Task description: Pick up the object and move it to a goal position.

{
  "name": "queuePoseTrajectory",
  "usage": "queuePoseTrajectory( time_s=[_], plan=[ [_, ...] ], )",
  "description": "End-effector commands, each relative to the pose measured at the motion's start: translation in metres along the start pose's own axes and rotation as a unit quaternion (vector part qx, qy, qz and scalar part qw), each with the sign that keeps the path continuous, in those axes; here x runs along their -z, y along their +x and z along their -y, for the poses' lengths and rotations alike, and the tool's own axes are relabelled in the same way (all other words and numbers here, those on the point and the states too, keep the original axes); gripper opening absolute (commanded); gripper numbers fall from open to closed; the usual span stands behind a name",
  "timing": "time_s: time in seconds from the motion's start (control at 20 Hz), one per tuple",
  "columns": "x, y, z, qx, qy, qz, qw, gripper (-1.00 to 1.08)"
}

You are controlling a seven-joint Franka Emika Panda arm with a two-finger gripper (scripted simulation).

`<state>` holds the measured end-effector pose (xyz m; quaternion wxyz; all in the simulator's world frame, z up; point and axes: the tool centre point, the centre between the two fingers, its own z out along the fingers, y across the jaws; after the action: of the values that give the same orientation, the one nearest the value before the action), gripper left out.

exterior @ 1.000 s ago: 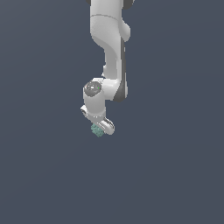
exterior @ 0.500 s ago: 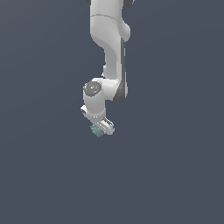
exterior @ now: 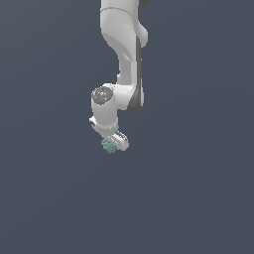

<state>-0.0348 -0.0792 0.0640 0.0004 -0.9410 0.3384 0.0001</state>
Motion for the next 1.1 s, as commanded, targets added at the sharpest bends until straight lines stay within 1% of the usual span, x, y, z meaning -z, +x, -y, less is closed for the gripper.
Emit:
queuePoseTrajectory(
  time_s=[0.0, 0.35, 1.05],
  plan=[
    [0.015, 0.003, -0.003, 0.000, 0.000, 0.000, 1.0000, -1.00],
    [0.074, 0.016, -0.015, -0.001, 0.000, 0.000, 1.0000, -1.00],
    [0.226, 0.050, -0.044, -0.001, 0.000, 0.000, 1.0000, -1.00]
  ],
)
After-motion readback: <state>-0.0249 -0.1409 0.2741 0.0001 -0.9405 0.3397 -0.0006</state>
